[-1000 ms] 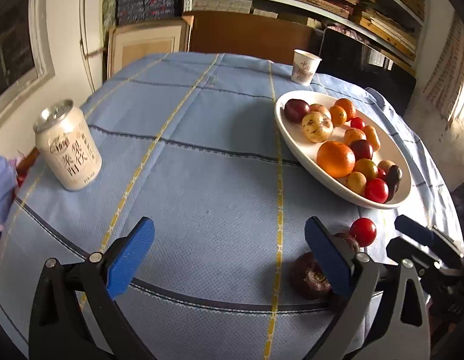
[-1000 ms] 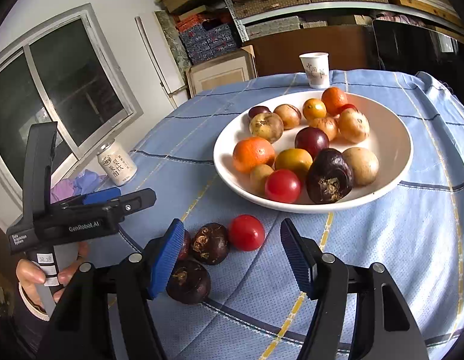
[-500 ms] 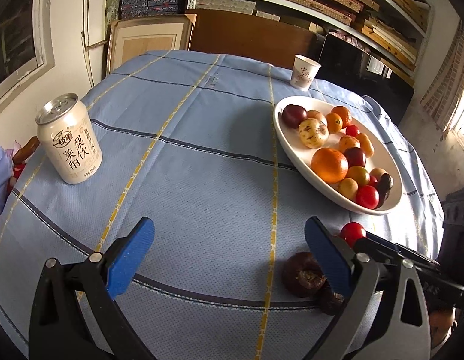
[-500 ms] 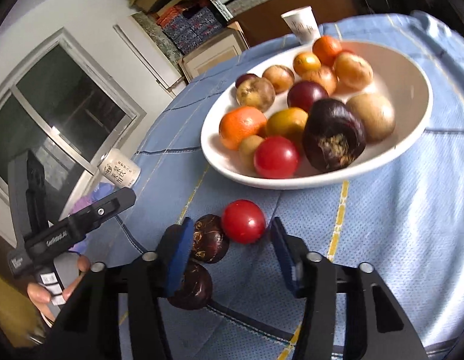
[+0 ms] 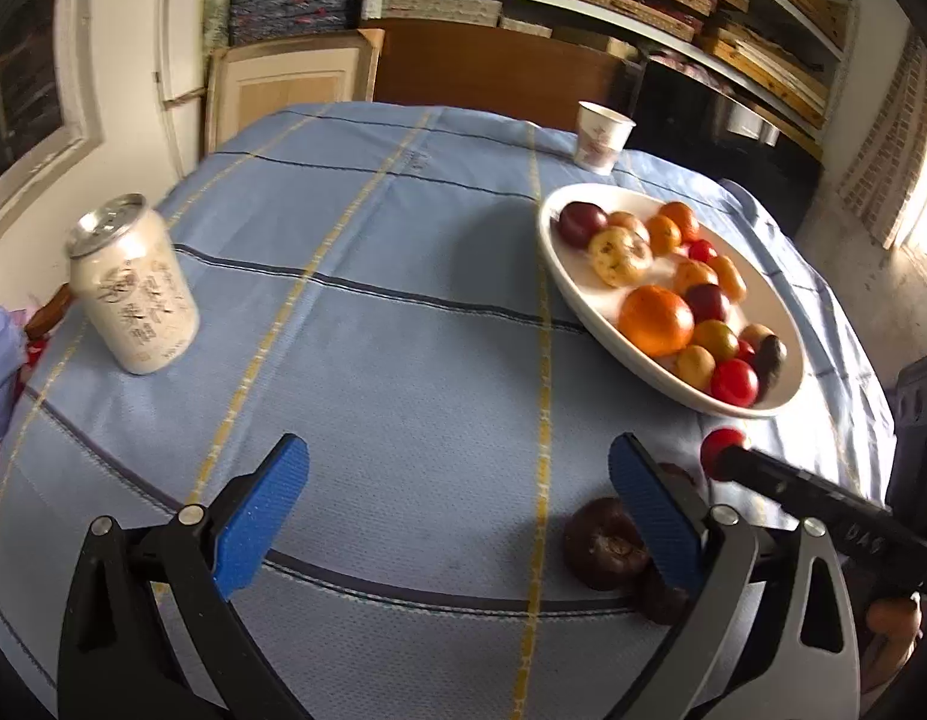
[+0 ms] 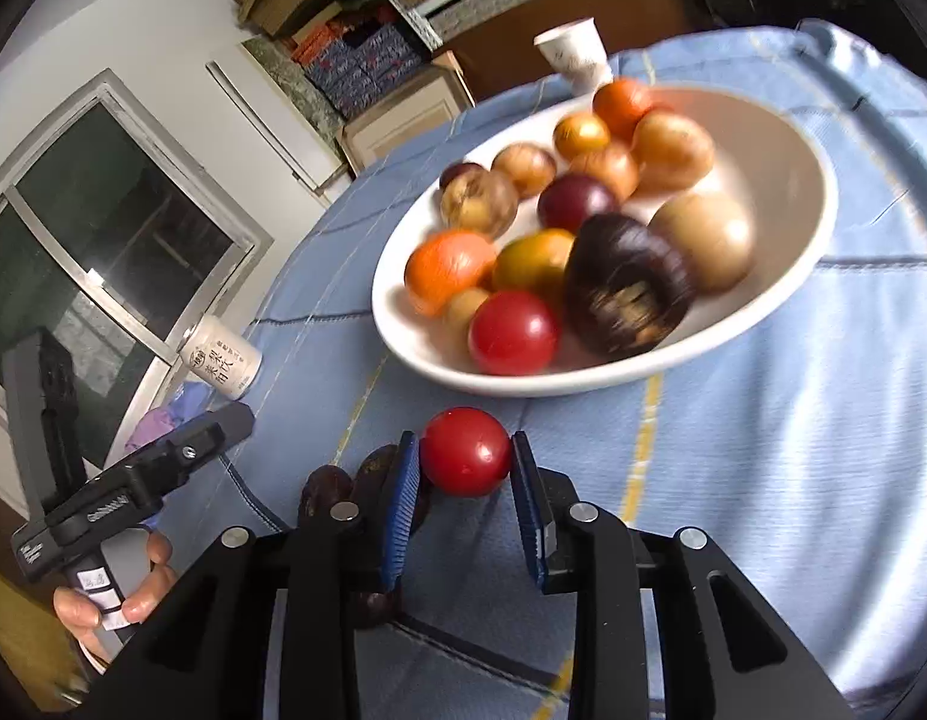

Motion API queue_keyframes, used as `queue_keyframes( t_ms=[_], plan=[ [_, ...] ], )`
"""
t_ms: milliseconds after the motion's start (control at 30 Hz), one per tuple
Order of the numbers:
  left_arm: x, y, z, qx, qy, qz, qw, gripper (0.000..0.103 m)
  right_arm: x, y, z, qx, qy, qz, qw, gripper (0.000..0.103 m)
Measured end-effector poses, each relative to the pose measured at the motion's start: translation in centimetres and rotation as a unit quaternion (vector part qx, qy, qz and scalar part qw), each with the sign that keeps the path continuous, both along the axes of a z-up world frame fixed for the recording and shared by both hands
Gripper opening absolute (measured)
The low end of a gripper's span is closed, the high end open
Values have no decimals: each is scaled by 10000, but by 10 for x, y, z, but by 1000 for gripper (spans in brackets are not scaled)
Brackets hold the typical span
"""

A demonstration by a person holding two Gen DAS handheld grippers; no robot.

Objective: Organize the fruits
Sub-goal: 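Grasp a dark brown round fruit with the left tool while the right tool holds the tomato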

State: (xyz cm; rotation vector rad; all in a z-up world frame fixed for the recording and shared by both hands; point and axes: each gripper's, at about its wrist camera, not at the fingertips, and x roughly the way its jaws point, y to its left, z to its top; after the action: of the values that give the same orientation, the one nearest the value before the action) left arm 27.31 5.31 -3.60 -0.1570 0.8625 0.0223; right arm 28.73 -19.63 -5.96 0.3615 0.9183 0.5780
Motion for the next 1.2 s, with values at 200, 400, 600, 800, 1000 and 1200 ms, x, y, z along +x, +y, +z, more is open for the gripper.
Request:
queue_keyframes(
  t_ms=[200,400,600,800,1000,1200],
  plan=[
    [-13,-32,2,429,-127,-1397,9892,97,-8,-3,15,-45,-241,74,9997,31],
    [-13,-51,-16,357,327,-2000,9786,54,-10,-1,11,-129,-141,157,9997,31],
    [-12,-54,-20,271,403,-1996,9787,50,-9,-2,8,-190,-57,123,9997,31],
    [-2,-49,-29,185,511,-1750,9831,41,-7,-1,4,-240,-2,101,9997,32],
    [-6,-61,-29,642,391,-1837,9801,41,-8,2,4,-290,-13,142,9995,32],
    [-9,-61,-27,599,427,-1939,9783,41,-9,2,6,-295,-56,159,9994,31]
  ],
)
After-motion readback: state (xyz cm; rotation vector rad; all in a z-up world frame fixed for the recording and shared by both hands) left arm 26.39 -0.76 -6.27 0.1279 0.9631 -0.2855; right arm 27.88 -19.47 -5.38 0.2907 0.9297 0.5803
